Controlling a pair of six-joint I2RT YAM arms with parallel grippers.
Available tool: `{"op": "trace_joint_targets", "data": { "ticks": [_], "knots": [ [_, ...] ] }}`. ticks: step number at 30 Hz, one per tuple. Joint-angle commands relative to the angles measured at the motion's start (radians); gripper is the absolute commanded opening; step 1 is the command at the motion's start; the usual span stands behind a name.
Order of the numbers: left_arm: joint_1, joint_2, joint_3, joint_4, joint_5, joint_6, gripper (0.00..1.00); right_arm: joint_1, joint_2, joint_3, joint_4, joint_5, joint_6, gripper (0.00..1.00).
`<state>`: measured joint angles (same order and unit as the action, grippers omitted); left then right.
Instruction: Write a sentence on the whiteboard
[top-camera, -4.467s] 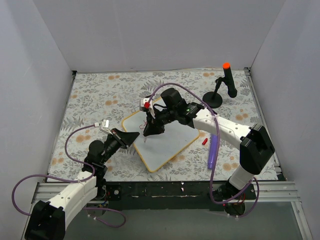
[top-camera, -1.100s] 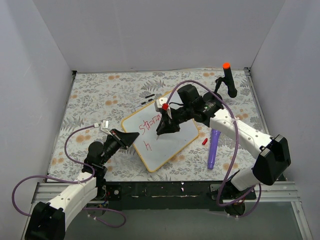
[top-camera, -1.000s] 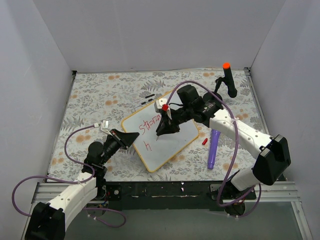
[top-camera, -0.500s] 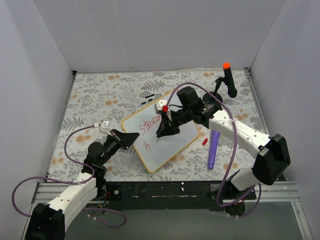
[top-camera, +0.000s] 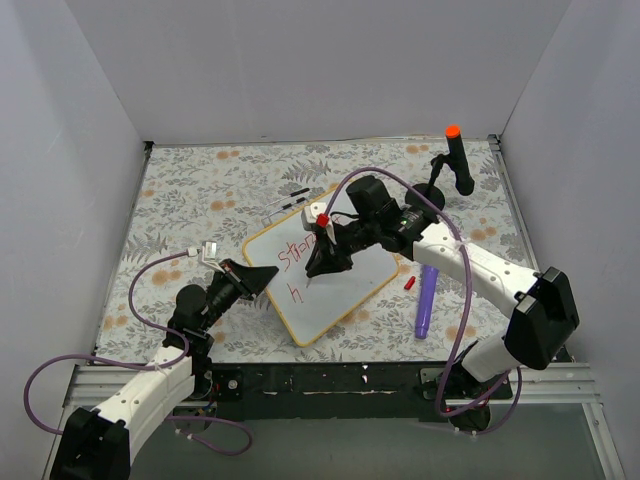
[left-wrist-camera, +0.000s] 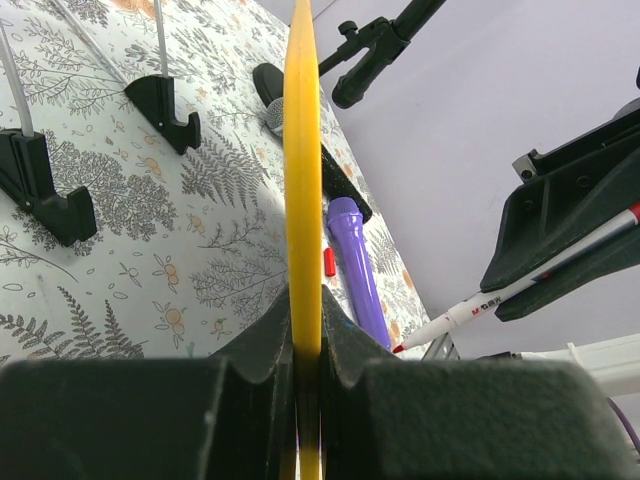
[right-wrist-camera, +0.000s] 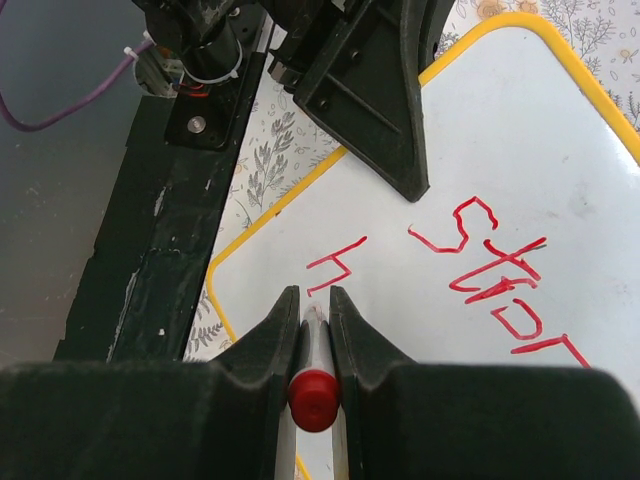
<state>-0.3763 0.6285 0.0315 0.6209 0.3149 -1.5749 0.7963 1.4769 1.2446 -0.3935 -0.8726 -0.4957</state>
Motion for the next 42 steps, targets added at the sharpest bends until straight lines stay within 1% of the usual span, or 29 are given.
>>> {"op": "trace_joint_targets", "data": {
  "ticks": [1,11,18,25,36,42],
  "knots": [
    [-0.003,-0.032,0.016,0.142,0.001,-0.045,0.0,0.024,0.022,0.007,0.067,0.044,0.045,0.01],
    [-0.003,-0.033,0.013,0.14,-0.011,-0.048,0.0,0.041,0.056,0.023,0.084,0.075,0.069,0.01],
    [-0.004,-0.03,0.008,0.142,-0.019,-0.051,0.0,0.044,0.091,0.076,0.067,0.095,0.069,0.01],
    [-0.003,-0.033,0.01,0.138,-0.02,-0.054,0.0,0.064,0.121,0.096,0.067,0.127,0.082,0.01],
    [-0.003,-0.024,0.008,0.142,-0.02,-0.053,0.0,0.066,0.088,0.035,0.062,0.11,0.049,0.01],
    [-0.003,-0.029,0.01,0.137,-0.02,-0.05,0.0,0.067,0.103,0.038,0.058,0.13,0.049,0.01]
  ]
}}
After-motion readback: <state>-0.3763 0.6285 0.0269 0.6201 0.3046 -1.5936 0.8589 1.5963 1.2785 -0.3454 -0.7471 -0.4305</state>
